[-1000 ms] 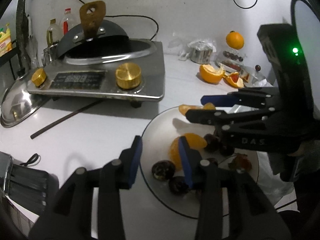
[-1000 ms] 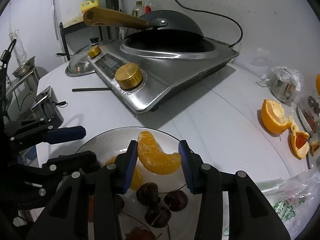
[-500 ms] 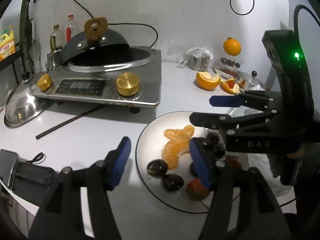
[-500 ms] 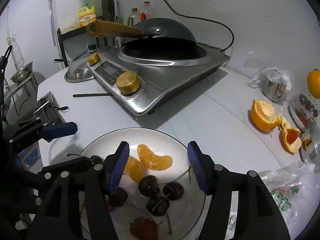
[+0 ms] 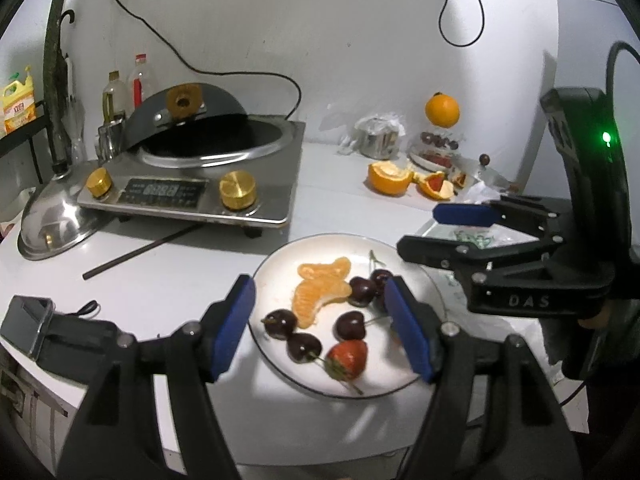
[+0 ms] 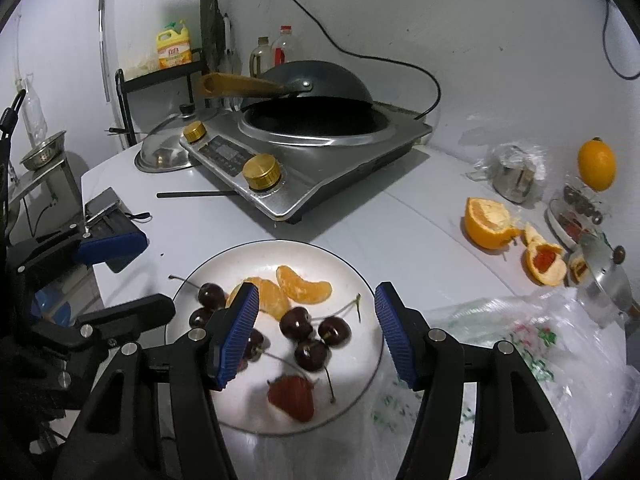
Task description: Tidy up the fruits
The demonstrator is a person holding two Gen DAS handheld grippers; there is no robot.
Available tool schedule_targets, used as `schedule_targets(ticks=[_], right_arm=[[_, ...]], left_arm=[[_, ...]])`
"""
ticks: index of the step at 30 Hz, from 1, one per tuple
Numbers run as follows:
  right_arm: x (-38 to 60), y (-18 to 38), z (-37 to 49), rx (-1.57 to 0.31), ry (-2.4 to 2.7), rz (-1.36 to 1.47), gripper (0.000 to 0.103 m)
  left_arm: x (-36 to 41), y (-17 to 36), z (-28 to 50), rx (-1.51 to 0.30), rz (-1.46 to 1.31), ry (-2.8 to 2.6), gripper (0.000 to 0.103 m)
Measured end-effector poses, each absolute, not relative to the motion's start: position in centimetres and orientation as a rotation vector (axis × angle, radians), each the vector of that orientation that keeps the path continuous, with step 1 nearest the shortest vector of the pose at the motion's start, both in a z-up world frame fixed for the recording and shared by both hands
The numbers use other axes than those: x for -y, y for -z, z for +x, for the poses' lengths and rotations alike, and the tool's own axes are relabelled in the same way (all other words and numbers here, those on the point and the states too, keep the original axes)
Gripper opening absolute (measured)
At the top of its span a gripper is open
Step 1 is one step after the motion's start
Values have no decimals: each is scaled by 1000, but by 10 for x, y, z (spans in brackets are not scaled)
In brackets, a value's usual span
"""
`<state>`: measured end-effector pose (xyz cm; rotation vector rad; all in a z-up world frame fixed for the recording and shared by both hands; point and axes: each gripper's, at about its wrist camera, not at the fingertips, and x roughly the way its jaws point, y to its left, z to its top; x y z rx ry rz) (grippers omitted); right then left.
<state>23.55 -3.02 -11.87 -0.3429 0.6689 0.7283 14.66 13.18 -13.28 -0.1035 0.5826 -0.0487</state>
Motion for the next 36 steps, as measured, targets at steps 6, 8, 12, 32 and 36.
schedule_targets(ticks=[6, 8, 12, 32, 36], right_arm=[[50, 110, 219, -648, -708, -327, 64], [56, 107, 213, -640, -701, -321, 64], [69, 102, 202, -627, -686, -309, 64], [142, 82, 138, -554, -598, -249, 64], [158, 77, 126, -537, -574, -235, 64]], left_arm=[[-119, 122, 130, -562, -95, 53, 69], [-114, 118, 124, -554, -86, 59, 69], [-104, 112, 116, -544, -75, 66, 70], [-50, 91, 66, -489, -48, 99, 93], [-39, 85, 58, -480, -34, 98, 93]])
